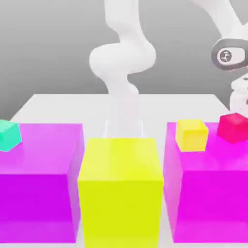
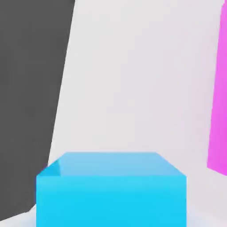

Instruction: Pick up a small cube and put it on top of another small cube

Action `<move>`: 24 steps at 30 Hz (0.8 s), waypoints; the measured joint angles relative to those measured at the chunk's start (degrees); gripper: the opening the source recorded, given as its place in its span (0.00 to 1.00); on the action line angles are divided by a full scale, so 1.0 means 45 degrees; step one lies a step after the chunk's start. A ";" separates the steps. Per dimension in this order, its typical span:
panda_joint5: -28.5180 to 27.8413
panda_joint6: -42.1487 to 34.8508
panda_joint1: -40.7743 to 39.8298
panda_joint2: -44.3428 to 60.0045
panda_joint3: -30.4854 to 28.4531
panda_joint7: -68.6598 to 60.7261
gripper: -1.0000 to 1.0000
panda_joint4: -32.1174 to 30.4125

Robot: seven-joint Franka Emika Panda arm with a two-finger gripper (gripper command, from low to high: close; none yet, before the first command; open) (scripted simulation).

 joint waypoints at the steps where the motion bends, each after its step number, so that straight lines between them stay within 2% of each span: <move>1: 0.0139 -0.0523 -0.0011 -0.0313 -0.0228 -0.0504 0.00 0.0370; 5: 0.0179 -0.2677 -0.0369 -0.1385 -0.1355 -0.2560 0.00 0.1300; 15: -0.1448 -0.8151 -0.2478 -0.3464 -0.4570 -0.7496 0.00 0.1737; 19: -0.1795 -0.7074 -0.2845 -0.3043 -0.4872 -0.7892 0.00 0.0490; 20: -0.1801 -0.6629 -0.2867 -0.2896 -0.4871 -0.7910 1.00 0.0172; 24: -0.1801 -0.6629 -0.2867 -0.2896 -0.4871 -0.7911 1.00 0.0172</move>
